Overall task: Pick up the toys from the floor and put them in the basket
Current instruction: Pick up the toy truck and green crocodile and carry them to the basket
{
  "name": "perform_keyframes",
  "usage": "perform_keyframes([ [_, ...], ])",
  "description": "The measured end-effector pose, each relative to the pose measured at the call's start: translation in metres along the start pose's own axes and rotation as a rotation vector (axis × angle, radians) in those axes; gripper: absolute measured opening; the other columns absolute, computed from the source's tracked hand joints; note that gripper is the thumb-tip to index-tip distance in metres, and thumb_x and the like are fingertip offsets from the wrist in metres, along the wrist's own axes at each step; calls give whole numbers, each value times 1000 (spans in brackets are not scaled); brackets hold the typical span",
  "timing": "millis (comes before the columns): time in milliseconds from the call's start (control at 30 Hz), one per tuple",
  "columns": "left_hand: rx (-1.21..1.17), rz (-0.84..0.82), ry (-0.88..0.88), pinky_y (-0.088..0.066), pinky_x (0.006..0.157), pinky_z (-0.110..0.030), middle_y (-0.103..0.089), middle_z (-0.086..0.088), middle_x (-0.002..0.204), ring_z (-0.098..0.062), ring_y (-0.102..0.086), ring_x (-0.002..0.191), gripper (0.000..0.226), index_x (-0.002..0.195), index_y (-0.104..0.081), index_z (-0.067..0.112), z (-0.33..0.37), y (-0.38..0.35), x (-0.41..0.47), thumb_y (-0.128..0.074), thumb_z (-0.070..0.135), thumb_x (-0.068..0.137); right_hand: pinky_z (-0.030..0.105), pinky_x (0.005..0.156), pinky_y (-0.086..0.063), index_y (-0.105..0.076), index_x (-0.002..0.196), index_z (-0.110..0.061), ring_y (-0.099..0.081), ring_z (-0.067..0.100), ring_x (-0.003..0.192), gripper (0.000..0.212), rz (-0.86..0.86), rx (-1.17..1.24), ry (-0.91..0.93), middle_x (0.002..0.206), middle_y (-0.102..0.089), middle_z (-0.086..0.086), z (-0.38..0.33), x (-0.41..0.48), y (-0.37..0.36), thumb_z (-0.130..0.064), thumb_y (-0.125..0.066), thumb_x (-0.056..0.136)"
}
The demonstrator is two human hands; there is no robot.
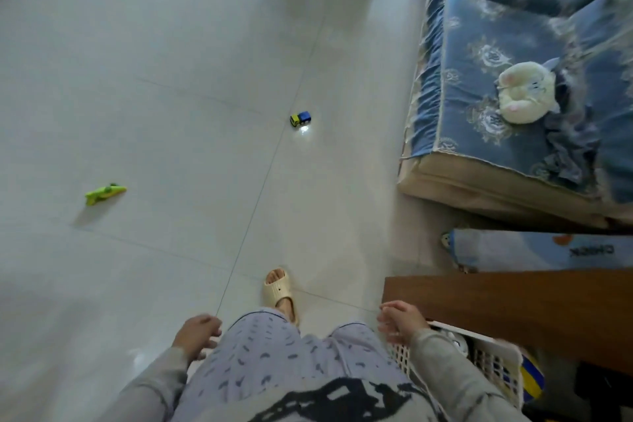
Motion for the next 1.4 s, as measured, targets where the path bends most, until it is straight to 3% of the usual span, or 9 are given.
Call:
perform_keyframes([
  [133, -27, 0, -130, -34, 59, -23, -58, -9, 86, -20, -51, 65, 9, 92, -57, 10, 101, 34, 12, -49, 14, 91, 26, 49, -38, -55, 88, -4, -48, 20, 55, 11, 45, -40, -16, 69, -54, 11, -31, 12, -14, -1, -45, 92],
  [233, -42, -43, -203, -36, 59, -23, -59, -4, 80, -18, -53, 65, 11, 90, -58, 12, 162, 47, 17, -47, 13, 91, 20, 36, -36, -53, 86, 2, -41, 20, 50, 12, 94, 7, -47, 64, -51, 13, -50, 24, -18, 6, -43, 92],
  [367, -86, -36, -262, -38, 60, -24, -61, -3, 81, -18, -56, 67, 14, 87, -59, 15, 226, 61, 30, -47, 14, 92, 30, 51, -39, -53, 76, 4, -45, 23, 53, 18, 87, 75, -90, 65, -52, 17, -85, 46, -14, 7, -45, 92],
  [467, -90, -38, -227, -38, 60, -23, -61, -4, 82, -18, -55, 66, 16, 83, -59, 17, 255, 64, 43, -46, 14, 93, 32, 56, -39, -55, 80, 9, -49, 25, 56, 13, 78, 50, -106, 67, -54, 18, -118, 69, -11, 8, -47, 90],
  [667, -222, -7, -83, -42, 65, -27, -60, -12, 92, -25, -55, 76, 16, 101, -59, 7, 286, 62, 70, -47, 15, 93, 29, 62, -41, -63, 81, 6, -53, 24, 68, 14, 62, -139, -46, 78, -60, 15, -233, 122, -4, 1, -52, 88],
  [800, -255, 14, 35, -35, 59, -24, -56, -10, 79, -21, -48, 62, 10, 91, -57, 7, 313, 55, 71, -47, 10, 91, 21, 47, -37, -53, 66, -4, -45, 21, 53, 26, 14, -96, -48, 62, -52, 13, -325, 149, -2, 1, -49, 91],
  [967, -302, 90, 69, -29, 57, -23, -54, -16, 86, -20, -45, 61, 11, 88, -57, 2, 358, 56, 86, -46, 5, 91, 21, 50, -37, -54, 73, -16, -50, 17, 54, 21, -89, -190, 37, 68, -56, 5, -436, 165, -8, -8, -49, 92],
  [1167, -247, 75, 113, -31, 58, -23, -55, -16, 86, -22, -45, 60, 11, 91, -56, 3, 420, 72, 118, -46, 7, 91, 19, 49, -39, -56, 73, -21, -55, 13, 55, 22, -116, -291, 100, 69, -60, 1, -516, 188, -18, -7, -50, 89],
  [1400, -91, 23, 40, -33, 60, -23, -59, -12, 95, -22, -50, 70, 10, 90, -57, 10, 541, 114, 180, -48, 14, 90, 22, 52, -37, -56, 84, -14, -53, 16, 56, 12, -54, -345, 17, 69, -58, 3, -566, 218, -25, -7, -48, 90],
])
Point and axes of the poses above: each hand's wrist, its own x-axis towards the middle knuckle, its own y-axis out of the back of the hand, z = x × y, the point moved 3 cm from there along x, towards the middle knuckle
